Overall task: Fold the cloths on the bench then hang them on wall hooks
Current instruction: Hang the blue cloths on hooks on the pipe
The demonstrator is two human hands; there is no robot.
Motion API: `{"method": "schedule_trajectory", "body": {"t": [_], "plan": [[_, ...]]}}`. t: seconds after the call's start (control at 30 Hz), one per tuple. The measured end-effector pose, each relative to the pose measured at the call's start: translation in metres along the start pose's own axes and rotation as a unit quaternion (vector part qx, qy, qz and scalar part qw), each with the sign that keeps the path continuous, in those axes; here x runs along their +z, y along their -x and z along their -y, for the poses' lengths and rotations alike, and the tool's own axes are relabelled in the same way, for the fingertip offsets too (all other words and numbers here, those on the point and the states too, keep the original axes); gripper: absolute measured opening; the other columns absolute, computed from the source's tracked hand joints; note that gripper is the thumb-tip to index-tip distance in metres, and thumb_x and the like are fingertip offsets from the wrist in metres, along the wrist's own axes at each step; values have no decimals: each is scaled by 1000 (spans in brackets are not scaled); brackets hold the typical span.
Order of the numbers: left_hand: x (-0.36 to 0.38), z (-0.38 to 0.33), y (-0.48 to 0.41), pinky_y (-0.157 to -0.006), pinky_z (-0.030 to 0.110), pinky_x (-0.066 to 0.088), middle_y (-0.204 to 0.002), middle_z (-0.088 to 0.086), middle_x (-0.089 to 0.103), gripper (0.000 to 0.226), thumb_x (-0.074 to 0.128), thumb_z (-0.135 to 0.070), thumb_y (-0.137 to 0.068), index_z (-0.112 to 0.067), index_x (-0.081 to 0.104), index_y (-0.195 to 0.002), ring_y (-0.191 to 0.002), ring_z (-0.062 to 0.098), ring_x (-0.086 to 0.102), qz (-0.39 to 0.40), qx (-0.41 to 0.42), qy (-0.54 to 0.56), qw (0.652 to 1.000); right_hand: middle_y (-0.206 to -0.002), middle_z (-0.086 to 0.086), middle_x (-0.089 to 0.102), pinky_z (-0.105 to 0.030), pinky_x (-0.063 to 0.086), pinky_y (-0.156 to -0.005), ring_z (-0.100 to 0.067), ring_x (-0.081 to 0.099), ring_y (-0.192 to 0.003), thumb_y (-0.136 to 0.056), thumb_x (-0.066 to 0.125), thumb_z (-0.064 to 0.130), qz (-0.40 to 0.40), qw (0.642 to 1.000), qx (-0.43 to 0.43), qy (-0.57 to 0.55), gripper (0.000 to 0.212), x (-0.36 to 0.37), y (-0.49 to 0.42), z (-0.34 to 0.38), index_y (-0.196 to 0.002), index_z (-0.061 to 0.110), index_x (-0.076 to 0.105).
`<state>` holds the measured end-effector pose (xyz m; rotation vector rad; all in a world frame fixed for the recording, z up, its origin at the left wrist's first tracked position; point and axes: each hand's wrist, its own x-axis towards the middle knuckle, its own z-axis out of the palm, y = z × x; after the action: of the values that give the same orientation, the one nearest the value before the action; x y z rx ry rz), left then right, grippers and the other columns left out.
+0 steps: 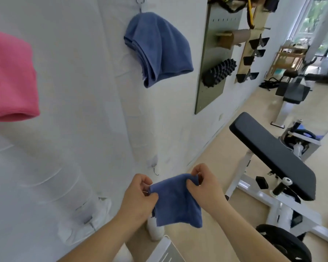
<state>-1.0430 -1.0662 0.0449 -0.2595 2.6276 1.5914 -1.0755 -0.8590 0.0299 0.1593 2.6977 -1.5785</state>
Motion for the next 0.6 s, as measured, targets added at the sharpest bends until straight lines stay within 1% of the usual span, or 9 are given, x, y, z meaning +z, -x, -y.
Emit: {"method": "schedule_trajectory", "body": {"t": [0.07,0.13,0.2,0.27,0.3,0.43,0.5,0.6], "plan": [[8,1,-26,-44,10,45,-83,12,59,19,60,7,-88,-5,51,-99,-64,17,55,-21,-17,-13,1000,-75,-4,57,-32,46,-60,-18,53,-66,-91,54,9,17,1000,-4,6,19,10,-34,-4,-85,26,48],[14,6,-51,-46,12,45,-84,9,59,17,61,3,-89,-6,51,-98,-66,17,55,-41,-35,-21,998,-75,-2,55,-32,45,-60,-18,50,-66,-89,49,3,36,999,3,5,22,22,-64,-9,-84,24,51],[18,17,-76,-54,17,47,-90,7,63,21,64,-1,-88,-13,50,-99,-72,18,59,-56,-53,-28,997,-78,-2,57,-35,47,-63,-20,51,-69,-86,44,-2,45,999,17,-3,27,39,-91,-17,-86,22,55],[20,32,-96,-61,23,49,-95,7,65,26,66,-3,-85,-17,50,-100,-81,22,63,-68,-77,-32,994,-81,0,61,-39,52,-68,-22,56,-74,-83,43,-3,48,999,17,-9,31,55,-115,-24,-85,26,56],[20,39,-103,-62,24,50,-95,7,66,26,66,-2,-84,-17,52,-100,-82,23,64,-74,-90,-35,993,-80,1,61,-39,52,-68,-21,57,-74,-83,43,-2,54,998,10,-6,32,63,-125,-26,-84,27,56],[24,64,-123,-55,19,46,-88,8,68,17,65,-1,-83,-11,58,-94,-70,18,60,-94,-108,-51,988,-73,5,57,-34,47,-63,-18,52,-67,-85,42,3,87,995,-17,38,31,87,-157,-34,-79,31,54],[26,73,-132,-55,19,46,-86,7,68,15,65,-2,-83,-12,57,-92,-69,18,59,-103,-110,-61,987,-71,7,56,-36,48,-63,-16,52,-65,-85,44,5,87,994,-25,56,30,97,-168,-39,-78,31,55],[32,86,-149,-56,21,47,-83,6,66,15,65,-3,-83,-13,56,-90,-67,17,55,-111,-104,-75,985,-77,6,61,-38,54,-65,-18,59,-70,-88,46,8,83,993,-39,76,27,110,-181,-47,-81,31,58]]}}
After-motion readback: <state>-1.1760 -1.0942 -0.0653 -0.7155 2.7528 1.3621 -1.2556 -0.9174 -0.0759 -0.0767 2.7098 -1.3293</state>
